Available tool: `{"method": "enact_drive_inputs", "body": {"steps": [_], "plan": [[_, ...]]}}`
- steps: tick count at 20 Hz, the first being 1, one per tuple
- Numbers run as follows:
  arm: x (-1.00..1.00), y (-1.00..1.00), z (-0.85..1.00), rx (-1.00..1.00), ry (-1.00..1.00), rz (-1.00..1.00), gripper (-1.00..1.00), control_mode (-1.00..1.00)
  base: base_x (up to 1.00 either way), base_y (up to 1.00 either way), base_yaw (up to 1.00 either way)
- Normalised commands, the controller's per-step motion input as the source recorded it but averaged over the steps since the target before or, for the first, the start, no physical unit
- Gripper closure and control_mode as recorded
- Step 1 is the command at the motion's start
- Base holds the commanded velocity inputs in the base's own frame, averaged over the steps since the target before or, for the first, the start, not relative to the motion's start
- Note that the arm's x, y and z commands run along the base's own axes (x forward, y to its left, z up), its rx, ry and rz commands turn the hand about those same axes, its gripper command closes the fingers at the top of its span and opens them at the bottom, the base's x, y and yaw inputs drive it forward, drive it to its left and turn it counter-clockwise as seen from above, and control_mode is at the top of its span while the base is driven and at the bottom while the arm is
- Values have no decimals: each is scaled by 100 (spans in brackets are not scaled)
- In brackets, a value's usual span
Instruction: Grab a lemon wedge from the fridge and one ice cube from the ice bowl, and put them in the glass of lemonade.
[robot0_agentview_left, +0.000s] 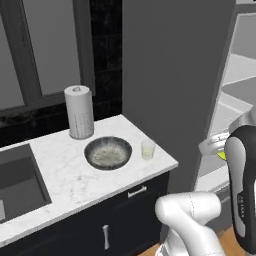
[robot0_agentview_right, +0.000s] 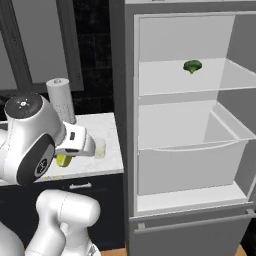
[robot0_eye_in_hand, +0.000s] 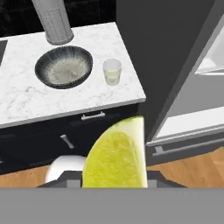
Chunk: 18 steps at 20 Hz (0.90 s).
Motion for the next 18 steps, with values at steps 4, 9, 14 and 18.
{"method": "enact_drive_inputs", "body": {"steps": [4,9,14,18], "plan": [[0,0,0,0,0,0,100,100,70,51,-8],[0,0,0,0,0,0,100,100,43,54,-16],[23,35,-7,-5,13,-11,100,-100,13,23,-8],[53,68,-9,-12,24,-15,100,-100,0,0,0]]}}
